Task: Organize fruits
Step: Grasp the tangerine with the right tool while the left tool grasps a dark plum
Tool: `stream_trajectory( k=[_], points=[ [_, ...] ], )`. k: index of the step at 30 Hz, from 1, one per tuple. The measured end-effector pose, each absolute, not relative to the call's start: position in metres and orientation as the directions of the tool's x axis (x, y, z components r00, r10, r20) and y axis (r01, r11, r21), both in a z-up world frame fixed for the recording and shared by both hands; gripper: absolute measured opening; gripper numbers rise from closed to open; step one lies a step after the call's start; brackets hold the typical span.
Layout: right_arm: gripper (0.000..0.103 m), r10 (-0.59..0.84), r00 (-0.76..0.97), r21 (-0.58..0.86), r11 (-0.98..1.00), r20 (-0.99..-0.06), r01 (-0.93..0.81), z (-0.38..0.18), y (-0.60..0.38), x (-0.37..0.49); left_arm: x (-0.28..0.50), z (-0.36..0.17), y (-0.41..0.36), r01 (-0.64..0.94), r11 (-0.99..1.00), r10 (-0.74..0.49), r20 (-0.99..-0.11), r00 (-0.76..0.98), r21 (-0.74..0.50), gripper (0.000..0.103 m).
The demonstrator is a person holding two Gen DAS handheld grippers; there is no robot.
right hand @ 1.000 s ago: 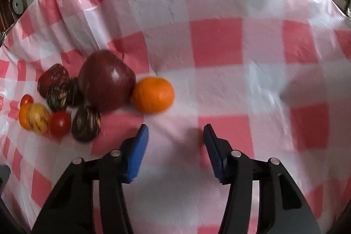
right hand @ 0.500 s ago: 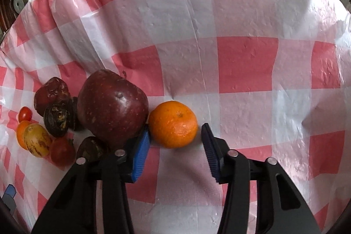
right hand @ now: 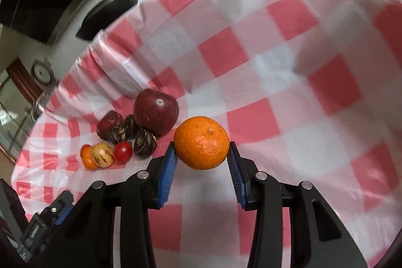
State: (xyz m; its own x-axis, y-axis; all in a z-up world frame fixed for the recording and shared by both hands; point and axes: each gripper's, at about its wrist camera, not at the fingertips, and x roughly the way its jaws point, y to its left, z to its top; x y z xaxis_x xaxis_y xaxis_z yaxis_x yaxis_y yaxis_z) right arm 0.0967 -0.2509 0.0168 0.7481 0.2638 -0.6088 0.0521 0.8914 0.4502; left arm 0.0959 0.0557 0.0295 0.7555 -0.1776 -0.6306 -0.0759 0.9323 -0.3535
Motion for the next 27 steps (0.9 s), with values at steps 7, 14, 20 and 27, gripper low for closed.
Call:
stream_trajectory(
  k=[7,14,20,27],
  points=[
    [0.041,0.203,0.788,0.474,0.871,-0.581,0.126,0.014,-0.265,0.082,0.111,0.042,-0.027,0.125,0.985,-0.170,-0.633,0.755,-0.115,0.102],
    [0.041,0.249,0.780,0.561,0.813,-0.574,0.153,0.006,-0.282,0.086,0.163,0.025,-0.085,0.395,0.912,-0.345,-0.726,0.594,-0.111,0.088],
    [0.041,0.250,0.772,0.555,0.817,-0.585,0.156,0.006,-0.280,0.087,0.182,0.016,-0.079,0.338,0.937,-0.284,-0.759,0.586,-0.090,0.086],
    [0.041,0.224,0.785,0.518,0.844,-0.578,0.141,0.009,-0.272,0.085,0.202,0.011,-0.087,0.294,0.955,-0.162,-0.769,0.619,0.035,0.064]
  ],
)
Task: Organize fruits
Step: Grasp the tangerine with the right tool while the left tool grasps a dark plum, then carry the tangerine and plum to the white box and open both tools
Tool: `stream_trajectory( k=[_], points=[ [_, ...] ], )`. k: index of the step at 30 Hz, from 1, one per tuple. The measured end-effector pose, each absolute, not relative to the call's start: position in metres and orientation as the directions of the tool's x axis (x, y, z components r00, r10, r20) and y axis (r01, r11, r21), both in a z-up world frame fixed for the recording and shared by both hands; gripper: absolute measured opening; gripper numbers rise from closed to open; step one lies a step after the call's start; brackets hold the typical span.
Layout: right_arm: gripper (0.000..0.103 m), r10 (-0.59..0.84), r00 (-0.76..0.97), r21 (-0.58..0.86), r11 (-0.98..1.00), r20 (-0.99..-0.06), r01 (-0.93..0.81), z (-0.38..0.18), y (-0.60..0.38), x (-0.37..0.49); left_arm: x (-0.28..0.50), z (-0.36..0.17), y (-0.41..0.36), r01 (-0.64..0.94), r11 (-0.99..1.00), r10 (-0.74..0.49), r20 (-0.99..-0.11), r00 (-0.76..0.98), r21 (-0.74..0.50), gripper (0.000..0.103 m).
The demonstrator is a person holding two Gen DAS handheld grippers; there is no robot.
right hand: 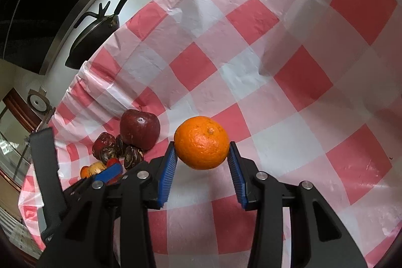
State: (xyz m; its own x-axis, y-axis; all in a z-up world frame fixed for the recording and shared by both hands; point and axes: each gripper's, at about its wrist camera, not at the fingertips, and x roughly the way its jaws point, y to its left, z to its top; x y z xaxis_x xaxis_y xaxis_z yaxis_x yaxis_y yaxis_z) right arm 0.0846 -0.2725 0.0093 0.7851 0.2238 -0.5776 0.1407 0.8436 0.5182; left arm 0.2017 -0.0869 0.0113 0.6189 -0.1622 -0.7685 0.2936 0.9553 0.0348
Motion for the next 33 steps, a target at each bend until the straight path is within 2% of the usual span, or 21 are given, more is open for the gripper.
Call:
stream_trajectory(
  k=[5,7,8,12,17,26,29,31,33],
  points=[
    [0.041,0.206,0.789,0.478,0.869,-0.579,0.124,0.012,-0.264,0.084,0.210,0.010,-0.090,0.290,0.954,-0.134,-0.763,0.633,0.073,0.056],
    [0.041,0.200,0.792,0.464,0.878,-0.577,0.116,0.013,-0.261,0.084,0.215,0.007,-0.094,0.299,0.949,-0.116,-0.770,0.627,0.101,0.041],
    [0.041,0.199,0.793,0.458,0.882,-0.576,0.112,0.014,-0.260,0.084,0.215,0.007,-0.094,0.299,0.948,-0.108,-0.771,0.628,0.110,0.040],
    [0.041,0.199,0.799,0.450,0.888,-0.567,0.098,0.015,-0.258,0.082,0.205,0.014,-0.087,0.282,0.957,-0.143,-0.741,0.655,0.065,0.039],
    [0.041,0.209,0.806,0.456,0.886,-0.554,0.084,0.016,-0.259,0.081,0.150,0.027,-0.058,0.269,0.963,-0.214,-0.679,0.702,-0.025,0.039],
    [0.041,0.217,0.809,0.460,0.885,-0.545,0.072,0.016,-0.259,0.080,0.036,0.061,0.004,0.154,0.983,-0.183,-0.603,0.777,-0.099,0.039],
    [0.041,0.222,0.810,0.466,0.882,-0.543,0.071,0.015,-0.260,0.080,0.025,0.057,0.020,0.123,0.986,-0.167,-0.600,0.782,-0.114,0.039],
    [0.041,0.225,0.811,0.469,0.880,-0.541,0.069,0.015,-0.261,0.079,0.020,0.044,0.028,0.117,0.980,-0.195,-0.629,0.753,-0.163,0.039],
    [0.041,0.224,0.810,0.468,0.881,-0.542,0.070,0.015,-0.260,0.079,0.022,0.036,0.027,0.112,0.981,-0.190,-0.653,0.733,-0.159,0.039]
  ],
)
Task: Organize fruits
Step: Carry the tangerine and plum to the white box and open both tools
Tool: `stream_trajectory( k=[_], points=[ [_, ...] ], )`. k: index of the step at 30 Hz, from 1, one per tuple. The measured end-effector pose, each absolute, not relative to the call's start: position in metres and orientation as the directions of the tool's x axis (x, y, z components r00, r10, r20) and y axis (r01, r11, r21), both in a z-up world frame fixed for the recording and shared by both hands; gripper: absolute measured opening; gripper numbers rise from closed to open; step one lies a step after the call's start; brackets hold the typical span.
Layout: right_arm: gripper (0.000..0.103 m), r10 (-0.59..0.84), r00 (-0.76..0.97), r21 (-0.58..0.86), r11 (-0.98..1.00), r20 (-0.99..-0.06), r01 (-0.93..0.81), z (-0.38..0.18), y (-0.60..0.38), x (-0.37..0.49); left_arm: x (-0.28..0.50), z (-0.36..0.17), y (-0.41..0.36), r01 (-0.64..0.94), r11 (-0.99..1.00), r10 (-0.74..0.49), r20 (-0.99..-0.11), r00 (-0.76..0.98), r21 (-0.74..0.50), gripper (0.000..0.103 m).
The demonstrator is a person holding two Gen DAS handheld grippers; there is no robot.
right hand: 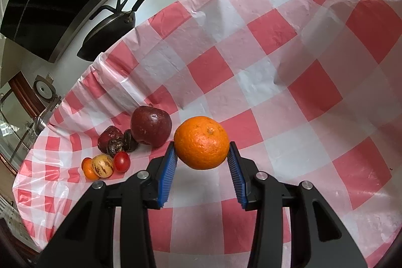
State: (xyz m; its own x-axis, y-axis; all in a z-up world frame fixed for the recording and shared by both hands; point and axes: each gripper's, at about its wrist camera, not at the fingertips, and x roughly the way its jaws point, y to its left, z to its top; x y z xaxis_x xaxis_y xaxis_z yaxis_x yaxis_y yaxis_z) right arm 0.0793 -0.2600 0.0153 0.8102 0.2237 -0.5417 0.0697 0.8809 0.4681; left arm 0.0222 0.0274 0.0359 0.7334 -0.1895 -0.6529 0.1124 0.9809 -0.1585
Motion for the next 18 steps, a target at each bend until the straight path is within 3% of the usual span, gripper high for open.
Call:
stream_trajectory(
  k=[8,14,18],
  points=[
    [0.041,0.251,0.769,0.447,0.893,-0.588,0.050,0.014,-0.238,0.067,0.026,0.031,0.030,0.115,0.973,-0.219,-0.644,0.733,-0.200,0.039],
    [0.041,0.387,0.715,0.554,0.832,-0.583,0.001,0.006,-0.208,0.024,0.026,0.032,0.039,0.087,0.971,-0.213,-0.635,0.743,-0.224,0.039],
    [0.041,0.427,0.668,0.529,0.847,-0.610,-0.059,0.006,-0.176,-0.003,0.018,0.034,0.051,0.050,0.970,-0.191,-0.626,0.756,-0.236,0.039]
  ],
)
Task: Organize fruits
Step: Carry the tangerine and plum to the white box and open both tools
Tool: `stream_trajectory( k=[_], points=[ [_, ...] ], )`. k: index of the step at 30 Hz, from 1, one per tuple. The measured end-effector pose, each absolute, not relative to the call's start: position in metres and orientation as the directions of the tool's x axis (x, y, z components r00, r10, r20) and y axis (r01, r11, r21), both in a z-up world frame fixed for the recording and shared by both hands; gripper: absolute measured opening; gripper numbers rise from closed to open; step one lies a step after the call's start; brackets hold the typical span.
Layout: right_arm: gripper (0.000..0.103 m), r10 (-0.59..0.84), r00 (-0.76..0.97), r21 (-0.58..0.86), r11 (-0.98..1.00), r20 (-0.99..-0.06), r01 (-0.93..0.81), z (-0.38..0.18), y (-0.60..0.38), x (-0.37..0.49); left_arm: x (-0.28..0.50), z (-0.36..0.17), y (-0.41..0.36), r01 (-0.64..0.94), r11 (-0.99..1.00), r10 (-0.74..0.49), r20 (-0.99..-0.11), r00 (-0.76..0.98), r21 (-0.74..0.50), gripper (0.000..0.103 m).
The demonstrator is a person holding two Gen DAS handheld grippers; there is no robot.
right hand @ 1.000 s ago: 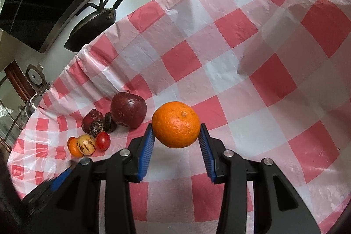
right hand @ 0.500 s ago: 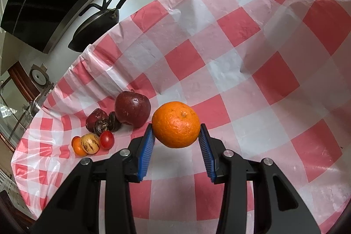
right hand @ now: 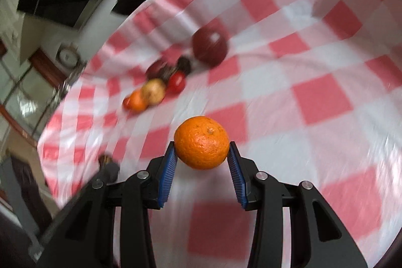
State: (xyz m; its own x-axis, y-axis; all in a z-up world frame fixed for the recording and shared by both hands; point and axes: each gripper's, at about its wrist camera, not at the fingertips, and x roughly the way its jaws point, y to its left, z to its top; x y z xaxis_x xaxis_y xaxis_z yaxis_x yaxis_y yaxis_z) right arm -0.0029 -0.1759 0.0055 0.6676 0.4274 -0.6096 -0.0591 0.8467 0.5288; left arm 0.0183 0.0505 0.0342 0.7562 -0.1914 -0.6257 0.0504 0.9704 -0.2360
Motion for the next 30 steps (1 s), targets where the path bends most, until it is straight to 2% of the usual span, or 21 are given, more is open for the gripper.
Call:
stream_trajectory(
  k=[8,15,24,30],
  points=[
    [0.041,0.451,0.640,0.467,0.870,-0.621,-0.160,0.010,-0.142,-0.052,-0.046,0.036,0.084,-0.016,0.957,-0.167,-0.593,0.787,-0.291,0.039],
    [0.041,0.443,0.647,0.331,0.896,-0.621,-0.296,0.019,-0.106,-0.096,-0.102,0.043,0.110,-0.044,0.969,-0.114,-0.600,0.792,-0.242,0.039],
    [0.041,0.488,0.579,0.298,0.869,-0.653,-0.396,0.019,-0.070,-0.127,-0.161,0.042,0.148,-0.099,0.980,-0.028,-0.613,0.790,-0.172,0.039],
    [0.041,0.508,0.534,0.216,0.830,-0.676,-0.515,0.020,-0.027,-0.154,-0.195,0.038,0.186,-0.172,0.971,0.031,-0.622,0.783,-0.168,0.039]
  ],
)
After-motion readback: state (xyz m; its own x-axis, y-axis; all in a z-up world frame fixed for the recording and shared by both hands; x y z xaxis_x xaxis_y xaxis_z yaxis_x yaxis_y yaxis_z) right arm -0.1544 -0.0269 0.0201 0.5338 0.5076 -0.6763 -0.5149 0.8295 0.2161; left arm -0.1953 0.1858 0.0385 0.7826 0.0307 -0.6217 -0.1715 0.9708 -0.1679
